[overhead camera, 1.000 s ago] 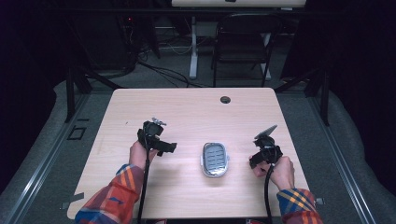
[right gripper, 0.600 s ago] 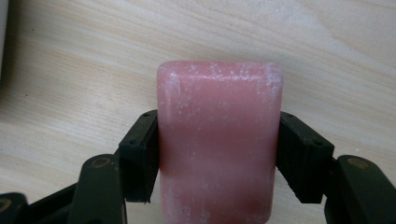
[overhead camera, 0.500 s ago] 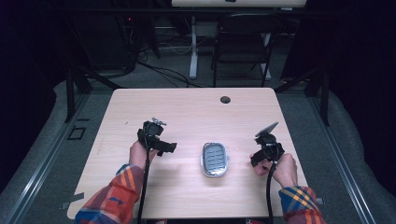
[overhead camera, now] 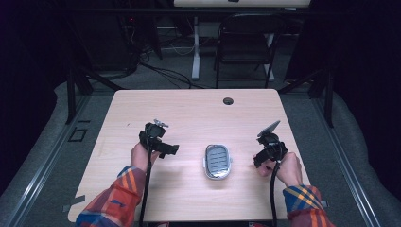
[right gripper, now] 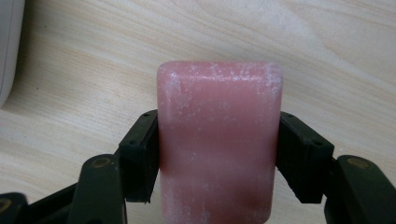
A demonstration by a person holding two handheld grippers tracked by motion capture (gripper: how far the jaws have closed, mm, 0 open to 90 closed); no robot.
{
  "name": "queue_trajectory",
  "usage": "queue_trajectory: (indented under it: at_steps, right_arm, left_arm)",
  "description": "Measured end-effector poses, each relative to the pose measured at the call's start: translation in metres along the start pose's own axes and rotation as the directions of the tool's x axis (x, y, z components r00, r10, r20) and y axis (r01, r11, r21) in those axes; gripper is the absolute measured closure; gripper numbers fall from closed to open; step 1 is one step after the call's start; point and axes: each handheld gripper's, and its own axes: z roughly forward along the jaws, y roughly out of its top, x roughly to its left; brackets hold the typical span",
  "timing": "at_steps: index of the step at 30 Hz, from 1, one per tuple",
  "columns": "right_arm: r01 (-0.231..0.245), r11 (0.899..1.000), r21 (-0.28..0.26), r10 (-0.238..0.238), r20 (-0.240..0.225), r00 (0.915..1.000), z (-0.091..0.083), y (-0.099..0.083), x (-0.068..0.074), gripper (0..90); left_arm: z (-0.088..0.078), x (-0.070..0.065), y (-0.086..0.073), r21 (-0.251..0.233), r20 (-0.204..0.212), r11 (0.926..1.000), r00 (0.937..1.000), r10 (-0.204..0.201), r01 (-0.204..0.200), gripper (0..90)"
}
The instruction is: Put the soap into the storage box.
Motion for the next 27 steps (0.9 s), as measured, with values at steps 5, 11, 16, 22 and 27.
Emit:
queue_trajectory:
  at_steps: [5, 11, 16, 22, 27]
  right_arm:
    - [-0.011, 1.000, -0.011, 0.011, 0.008, 0.9999, -0.005, 0.002, 0.002, 37.2]
    - [0.008, 1.000, -0.004, -0.008, 0.017, 0.9998, -0.016, 0.006, 0.002, 37.2]
    - [0.011, 1.000, -0.014, -0.010, 0.022, 0.9997, -0.023, 0.008, 0.003, 37.3]
    - [0.020, 1.000, -0.016, -0.020, 0.016, 0.9997, -0.028, 0.011, 0.005, 37.3]
    - [0.034, 0.999, -0.009, -0.033, 0.025, 0.9991, -0.032, 0.014, 0.009, 37.3]
  left_arm:
    - [0.000, 0.000, 0.000, 0.000, 0.000, 1.0000, 1.0000, 0.000, 0.000, 0.0]
    - [0.000, 0.000, 0.000, 0.000, 0.001, 1.0000, 1.0000, 0.001, -0.001, 0.0]
    - [0.000, 0.000, 0.000, 0.001, 0.001, 1.0000, 1.0000, 0.003, -0.003, 0.0]
    - [0.000, -0.001, 0.000, 0.001, 0.000, 1.0000, 1.0000, 0.005, -0.005, 0.0]
    - [0.000, -0.001, 0.000, 0.002, 0.000, 1.0000, 1.0000, 0.005, -0.005, 0.0]
